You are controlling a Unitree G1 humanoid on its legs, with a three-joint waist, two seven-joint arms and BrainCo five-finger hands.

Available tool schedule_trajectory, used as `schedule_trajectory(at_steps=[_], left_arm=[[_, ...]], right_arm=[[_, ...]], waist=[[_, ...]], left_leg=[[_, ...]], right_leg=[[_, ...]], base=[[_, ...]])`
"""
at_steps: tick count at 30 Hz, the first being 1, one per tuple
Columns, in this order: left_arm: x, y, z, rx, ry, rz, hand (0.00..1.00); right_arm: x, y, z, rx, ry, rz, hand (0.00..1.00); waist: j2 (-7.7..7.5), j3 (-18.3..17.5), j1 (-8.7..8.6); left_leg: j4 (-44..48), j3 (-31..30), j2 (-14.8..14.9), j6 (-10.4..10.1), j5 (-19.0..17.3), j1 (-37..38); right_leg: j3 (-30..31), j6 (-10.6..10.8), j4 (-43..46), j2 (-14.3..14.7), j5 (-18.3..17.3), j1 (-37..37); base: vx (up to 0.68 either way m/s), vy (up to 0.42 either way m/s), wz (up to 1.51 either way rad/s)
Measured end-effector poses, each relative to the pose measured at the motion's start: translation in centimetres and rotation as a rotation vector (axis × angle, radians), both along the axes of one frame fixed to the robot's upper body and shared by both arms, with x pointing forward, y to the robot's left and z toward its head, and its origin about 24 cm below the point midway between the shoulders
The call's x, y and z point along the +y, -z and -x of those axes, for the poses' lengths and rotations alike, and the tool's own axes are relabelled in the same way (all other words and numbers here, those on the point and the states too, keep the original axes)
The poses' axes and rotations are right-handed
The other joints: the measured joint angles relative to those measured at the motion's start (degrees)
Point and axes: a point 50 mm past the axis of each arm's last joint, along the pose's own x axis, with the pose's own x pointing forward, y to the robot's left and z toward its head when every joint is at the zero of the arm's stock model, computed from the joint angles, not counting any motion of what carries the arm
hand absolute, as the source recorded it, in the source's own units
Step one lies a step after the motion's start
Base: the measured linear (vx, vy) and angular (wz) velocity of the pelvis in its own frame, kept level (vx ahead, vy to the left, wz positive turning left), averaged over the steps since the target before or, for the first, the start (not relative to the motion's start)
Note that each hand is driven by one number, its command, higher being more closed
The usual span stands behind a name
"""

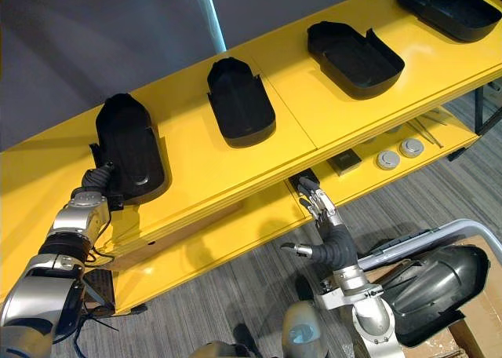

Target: Walk over and take plastic housings, then place them on the shelf

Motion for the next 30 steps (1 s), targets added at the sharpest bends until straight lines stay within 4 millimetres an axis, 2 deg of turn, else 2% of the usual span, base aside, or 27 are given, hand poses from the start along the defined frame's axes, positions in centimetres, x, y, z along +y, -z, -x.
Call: schedule_trajectory(at_steps=[7, 12, 15, 18, 20, 21, 22, 23, 25, 27, 30], left_arm=[[-0.1, -0.9, -0.4, -0.061, -0.028, 0.015, 0.0], [-0.5, -3.0, -1.1, -0.221, -0.068, 0.077, 0.0], [-1.0, -4.3, -1.3, -0.313, -0.069, 0.072, 0.0], [-1.7, -6.7, -1.3, -0.472, -0.07, 0.082, 0.0], [-2.1, -9.2, 0.7, -0.705, -0.053, 0.086, 0.0], [-2.2, -9.7, 1.6, -0.769, -0.045, 0.084, 0.0], [-3.2, -10.5, 4.6, -0.927, -0.024, 0.085, 0.0], [-3.8, -10.5, 5.7, -0.969, -0.016, 0.093, 0.0], [-5.7, -9.6, 8.3, -1.036, 0.013, 0.125, 0.0], [-7.9, -7.1, 12.1, -1.054, 0.019, 0.196, 0.0], [-9.0, -4.8, 15.3, -1.047, -0.018, 0.286, 0.0]], right_arm=[[0.3, -0.6, -0.3, -0.049, -0.032, 0.004, 0.0], [1.2, -0.9, -0.6, -0.066, -0.084, 0.005, 0.0], [1.5, -0.8, -0.5, -0.06, -0.098, 0.0, 0.0], [1.7, -0.7, -0.2, -0.065, -0.1, -0.012, 0.0], [2.0, -0.6, 0.1, -0.078, -0.099, 0.004, 0.0], [2.1, -0.6, 0.2, -0.08, -0.098, 0.005, 0.0], [2.4, -0.4, 0.5, -0.083, -0.083, 0.003, 0.0], [2.4, -0.3, 0.6, -0.083, -0.068, 0.008, 0.0], [2.4, -0.1, 0.7, -0.07, -0.031, -0.003, 0.0], [2.4, 0.1, 1.0, -0.063, 0.025, -0.005, 0.0], [2.2, 0.6, 1.5, -0.03, 0.09, -0.03, 0.0]], waist=[[-0.53, 0.9, 0.15], [-1.78, 3.7, 0.38], [-2.04, 4.1, 0.15], [-2.52, 5.5, 1.65], [-2.49, 5.6, 1.8], [-2.49, 5.6, 2.07], [-2.39, 5.6, 3.35], [-2.31, 5.6, 3.66], [-2.18, 5.7, 4.9], [-2.16, 5.7, 6.65], [-2.18, 5.7, 9.0]], left_leg=[[0.5, -0.1, 0.1, 0.1, -0.1, -0.3], [1.8, -0.5, 0.1, 0.4, -0.4, -1.2], [3.2, -2.0, 0.1, 0.6, -0.6, -3.3], [3.5, -2.4, -0.1, 0.7, -0.5, -4.0], [3.5, -3.6, -0.1, 0.8, -0.4, -4.8], [3.4, -3.9, -0.2, 0.9, -0.4, -4.9], [3.3, -4.6, -0.2, 0.9, -0.4, -4.9], [3.3, -5.1, -0.2, 0.9, -0.4, -5.0], [3.2, -6.4, -0.4, 0.9, -0.4, -5.0], [3.4, -8.3, -0.7, 0.9, -0.3, -6.1], [3.5, -9.9, -1.1, 1.1, -0.2, -6.9]], right_leg=[[-0.1, 0.0, 0.3, 0.0, 0.0, -0.1], [-0.4, -0.2, 0.7, -0.4, -0.1, -0.3], [-1.7, -0.1, 0.8, -0.9, -0.1, -1.1], [-2.0, 0.3, 1.0, -0.9, 0.3, -1.5], [-3.3, 0.4, 1.1, -1.2, 0.3, -1.6], [-3.5, 0.3, 1.1, -1.2, 0.2, -1.6], [-4.1, 0.2, 1.1, -1.3, -0.1, -1.3], [-4.8, 0.3, 1.1, -1.4, -0.3, -1.0], [-5.9, 0.4, 1.0, -1.7, -0.8, -0.4], [-8.0, 0.3, 1.1, -2.0, -1.4, -0.3], [-9.8, 0.4, 1.2, -2.4, -1.8, 0.1]], base=[[0.02, 0.004, 0.0], [-0.05, 0.002, 0.04], [-0.04, -0.001, 0.24], [-0.01, -0.001, 0.1], [0.03, 0.005, 0.26], [0.08, 0.003, 0.25], [0.07, 0.002, 0.2], [0.07, 0.004, 0.31], [0.04, 0.004, 0.35], [0.02, -0.012, 0.45], [0.0, -0.001, 0.37]])
